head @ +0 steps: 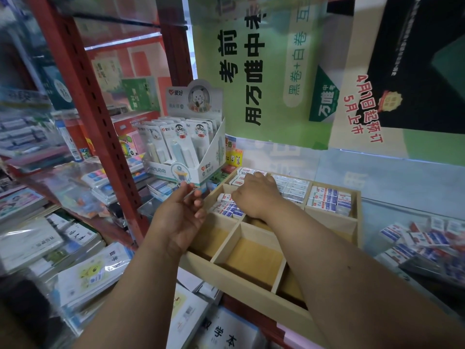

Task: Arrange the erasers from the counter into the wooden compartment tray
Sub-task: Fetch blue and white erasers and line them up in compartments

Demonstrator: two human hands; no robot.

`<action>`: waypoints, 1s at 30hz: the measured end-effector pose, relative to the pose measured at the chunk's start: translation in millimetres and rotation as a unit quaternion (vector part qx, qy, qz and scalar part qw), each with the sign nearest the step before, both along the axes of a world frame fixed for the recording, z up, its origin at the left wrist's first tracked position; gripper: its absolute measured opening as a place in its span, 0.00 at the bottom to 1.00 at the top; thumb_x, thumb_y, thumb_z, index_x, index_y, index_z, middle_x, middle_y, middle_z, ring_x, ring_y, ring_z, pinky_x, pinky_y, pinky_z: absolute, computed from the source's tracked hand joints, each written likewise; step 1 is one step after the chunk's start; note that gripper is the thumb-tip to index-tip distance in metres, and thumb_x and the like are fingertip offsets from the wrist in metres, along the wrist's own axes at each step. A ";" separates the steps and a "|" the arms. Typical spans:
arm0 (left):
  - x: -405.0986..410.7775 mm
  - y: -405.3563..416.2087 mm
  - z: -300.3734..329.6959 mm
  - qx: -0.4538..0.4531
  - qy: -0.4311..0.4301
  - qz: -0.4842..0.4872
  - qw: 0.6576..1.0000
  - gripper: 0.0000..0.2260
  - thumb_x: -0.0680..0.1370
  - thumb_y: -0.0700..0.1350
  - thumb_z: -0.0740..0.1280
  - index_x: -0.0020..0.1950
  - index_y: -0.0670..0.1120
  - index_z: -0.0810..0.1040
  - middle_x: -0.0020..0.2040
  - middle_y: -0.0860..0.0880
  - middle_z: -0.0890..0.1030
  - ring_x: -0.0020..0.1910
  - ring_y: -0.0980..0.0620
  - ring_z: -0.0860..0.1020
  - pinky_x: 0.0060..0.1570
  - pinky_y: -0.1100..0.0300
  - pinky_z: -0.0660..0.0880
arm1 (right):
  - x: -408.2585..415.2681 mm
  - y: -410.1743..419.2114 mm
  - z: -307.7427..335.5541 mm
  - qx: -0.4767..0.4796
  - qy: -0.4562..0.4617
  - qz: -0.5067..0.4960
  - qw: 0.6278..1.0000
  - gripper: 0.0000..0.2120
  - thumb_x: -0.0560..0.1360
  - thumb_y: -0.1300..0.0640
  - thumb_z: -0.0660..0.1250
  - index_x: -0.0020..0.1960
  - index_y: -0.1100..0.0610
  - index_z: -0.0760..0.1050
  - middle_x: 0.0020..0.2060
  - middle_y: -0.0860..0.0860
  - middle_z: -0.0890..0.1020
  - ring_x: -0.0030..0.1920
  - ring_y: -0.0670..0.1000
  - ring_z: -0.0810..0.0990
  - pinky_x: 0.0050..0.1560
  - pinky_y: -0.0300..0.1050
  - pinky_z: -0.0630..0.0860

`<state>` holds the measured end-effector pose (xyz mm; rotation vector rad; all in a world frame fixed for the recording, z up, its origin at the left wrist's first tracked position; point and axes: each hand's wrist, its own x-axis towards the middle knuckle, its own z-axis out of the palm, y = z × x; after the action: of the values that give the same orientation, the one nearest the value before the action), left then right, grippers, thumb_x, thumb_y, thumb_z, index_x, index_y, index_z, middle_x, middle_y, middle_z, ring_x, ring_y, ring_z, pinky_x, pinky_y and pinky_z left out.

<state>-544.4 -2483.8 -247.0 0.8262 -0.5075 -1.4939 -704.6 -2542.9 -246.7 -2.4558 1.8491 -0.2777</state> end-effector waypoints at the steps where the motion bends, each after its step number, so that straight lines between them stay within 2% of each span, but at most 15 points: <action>1: 0.1 0.0 -0.3 -0.001 -0.003 -0.001 1.000 0.09 0.82 0.49 0.59 0.48 0.46 0.74 0.34 0.49 0.75 0.30 0.57 0.69 0.25 0.66 0.64 | 0.6 0.4 -0.2 0.002 0.005 -0.001 1.000 0.23 0.80 0.47 0.49 0.64 0.59 0.74 0.65 0.56 0.70 0.66 0.56 0.63 0.70 0.54 0.55; 7: 2.7 -2.1 -3.4 -0.001 0.000 -0.010 1.000 0.09 0.82 0.50 0.59 0.47 0.46 0.75 0.35 0.50 0.76 0.30 0.57 0.70 0.25 0.66 0.64 | 4.7 3.3 0.7 0.036 0.022 0.027 0.999 0.23 0.80 0.45 0.48 0.64 0.51 0.75 0.64 0.56 0.70 0.65 0.56 0.63 0.66 0.55 0.57; 11: 3.6 -2.8 -4.2 -0.005 0.000 -0.016 1.000 0.09 0.81 0.49 0.60 0.46 0.47 0.75 0.36 0.50 0.75 0.30 0.57 0.69 0.25 0.66 0.64 | 6.4 5.6 1.0 0.051 0.031 0.017 0.998 0.23 0.80 0.46 0.46 0.66 0.52 0.73 0.66 0.57 0.69 0.67 0.56 0.62 0.67 0.56 0.56; 13: 4.5 -2.9 -4.3 -0.010 -0.007 -0.019 1.000 0.09 0.81 0.49 0.60 0.46 0.47 0.75 0.35 0.50 0.75 0.30 0.57 0.69 0.25 0.66 0.64 | 9.1 7.8 8.5 0.050 0.004 0.022 0.998 0.22 0.81 0.46 0.47 0.67 0.51 0.71 0.67 0.58 0.68 0.68 0.57 0.62 0.68 0.56 0.56; 17: 11.9 -4.4 -5.1 -0.027 -0.029 -0.029 0.999 0.07 0.81 0.47 0.60 0.48 0.46 0.75 0.36 0.49 0.75 0.30 0.56 0.70 0.25 0.66 0.67 | 26.4 11.2 41.7 -0.012 -0.079 0.045 0.996 0.18 0.80 0.51 0.50 0.62 0.51 0.74 0.62 0.58 0.72 0.65 0.59 0.66 0.63 0.56 0.62; 20: 7.6 -1.2 -2.1 -0.030 -0.044 -0.046 0.998 0.06 0.80 0.46 0.61 0.47 0.46 0.75 0.36 0.49 0.76 0.29 0.56 0.72 0.25 0.67 0.69 | 24.2 18.1 64.5 -0.024 -0.119 0.056 0.991 0.17 0.80 0.51 0.52 0.60 0.53 0.75 0.63 0.57 0.74 0.65 0.59 0.67 0.63 0.54 0.65; 23: -11.1 5.7 7.5 -0.039 -0.046 -0.073 0.996 0.06 0.79 0.44 0.61 0.44 0.46 0.74 0.33 0.50 0.76 0.28 0.56 0.72 0.25 0.68 0.70 | -8.3 30.5 74.0 -0.044 -0.177 0.055 0.982 0.16 0.79 0.49 0.56 0.60 0.52 0.78 0.61 0.55 0.77 0.61 0.58 0.72 0.61 0.52 0.70; 26: -37.5 17.0 16.3 -0.049 -0.029 -0.116 0.992 0.03 0.76 0.44 0.64 0.43 0.46 0.74 0.34 0.48 0.75 0.27 0.56 0.73 0.26 0.68 0.71 | -63.0 58.4 70.8 -0.043 -0.248 0.034 0.967 0.15 0.77 0.48 0.62 0.59 0.54 0.78 0.59 0.52 0.79 0.58 0.52 0.76 0.55 0.42 0.70; 27: -46.6 22.5 18.4 -0.051 -0.023 -0.136 0.989 0.04 0.72 0.44 0.68 0.43 0.46 0.74 0.35 0.48 0.74 0.27 0.56 0.72 0.25 0.67 0.72 | -84.3 68.9 67.9 -0.039 -0.243 0.020 0.969 0.15 0.77 0.49 0.63 0.60 0.54 0.78 0.59 0.51 0.79 0.57 0.51 0.76 0.52 0.40 0.69; 29: -64.8 32.9 20.8 -0.052 -0.017 -0.168 0.984 0.16 0.61 0.44 0.77 0.42 0.45 0.75 0.35 0.47 0.75 0.28 0.55 0.72 0.26 0.67 0.72 | -131.6 88.4 61.1 -0.036 -0.213 -0.023 0.976 0.14 0.77 0.50 0.64 0.59 0.55 0.78 0.57 0.50 0.80 0.56 0.50 0.77 0.50 0.39 0.68; 30: -75.0 39.3 22.4 -0.050 -0.007 -0.177 0.983 0.16 0.59 0.44 0.78 0.41 0.45 0.75 0.35 0.47 0.75 0.28 0.55 0.72 0.26 0.67 0.72 | -156.5 96.6 57.8 -0.034 -0.193 -0.051 0.979 0.14 0.77 0.50 0.65 0.59 0.55 0.78 0.57 0.50 0.80 0.56 0.50 0.77 0.50 0.39 0.68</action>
<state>-619.4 -2444.6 -224.5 0.6914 -0.7629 -1.7725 -861.1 -2446.3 -188.9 -2.1505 1.8160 -0.7755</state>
